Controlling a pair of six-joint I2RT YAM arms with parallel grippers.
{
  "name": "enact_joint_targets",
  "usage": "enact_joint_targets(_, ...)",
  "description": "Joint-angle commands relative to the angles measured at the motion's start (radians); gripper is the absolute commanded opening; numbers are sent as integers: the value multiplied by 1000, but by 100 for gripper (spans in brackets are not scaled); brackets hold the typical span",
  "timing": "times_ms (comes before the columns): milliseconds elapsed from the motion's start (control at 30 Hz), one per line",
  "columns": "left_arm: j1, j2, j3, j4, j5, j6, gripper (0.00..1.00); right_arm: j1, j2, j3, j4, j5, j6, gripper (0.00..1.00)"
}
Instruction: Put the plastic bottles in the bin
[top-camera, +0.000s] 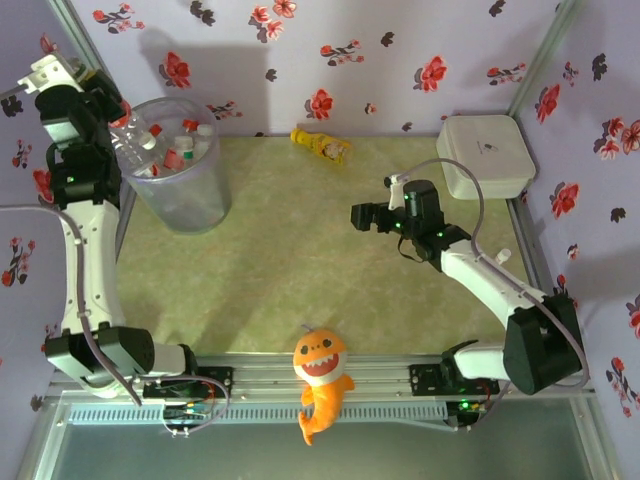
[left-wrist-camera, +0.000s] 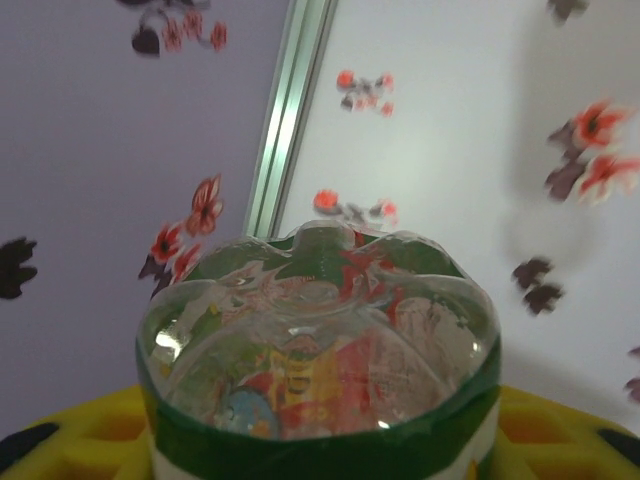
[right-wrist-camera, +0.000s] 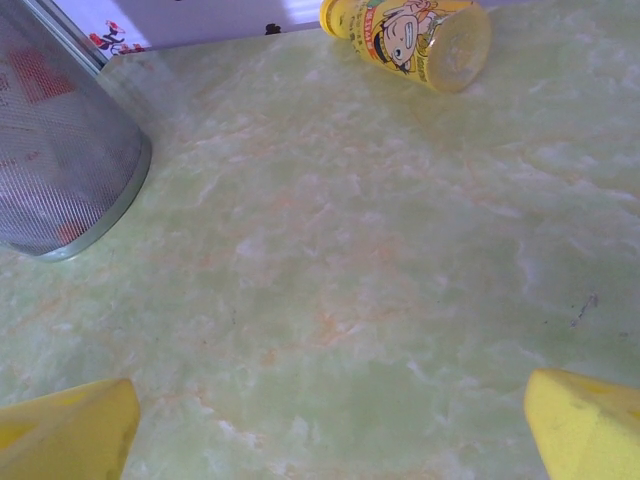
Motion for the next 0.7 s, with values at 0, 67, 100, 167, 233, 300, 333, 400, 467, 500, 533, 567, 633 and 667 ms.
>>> enact_joint_targets(0,3,40,-20,-37,1,75,0,-10,2,0,19,4,9,99)
enact_joint_targets(67,2,60,-31,-36,15,68,0,-10,2,1,17,4,8,99)
enact_joint_targets(100,2,70,-41,-32,28,63,0,-10,2,1,16,6,7,99)
enact_joint_targets(167,-8,99,-42,-51,37,70,0,-10,4,2,14,12,5,99)
enact_joint_targets(233,-16,129,-35,-80,36,84,0,-9,4,5,8,16,1,99)
enact_joint_targets(300,-22,149,-37,-97,37,93,0,-9,2,7,3,20,-1,99)
enact_joint_targets(333,-26,156,-38,-108,37,97,0,-10,4,7,2,21,-1,99)
enact_joint_targets(400,-33,169,-40,-131,39,105,0,-10,6,7,0,25,-3,99)
enact_joint_targets(467,-35,183,-42,-160,60,108,0,-9,10,10,0,27,-3,99)
enact_joint_targets(500,-36,195,-42,-174,70,108,0,-9,15,12,1,27,-3,99)
enact_joint_targets(533,-36,205,-39,-195,80,107,0,-9,19,14,-1,25,-3,99)
enact_joint_targets(567,-36,216,-36,-211,89,109,0,-10,20,17,-1,25,-4,99)
enact_joint_targets(633,-36,240,-29,-243,109,110,0,-10,25,23,-6,27,-9,99)
enact_joint_targets(667,-36,250,-27,-253,114,108,0,-10,28,27,-8,28,-10,99)
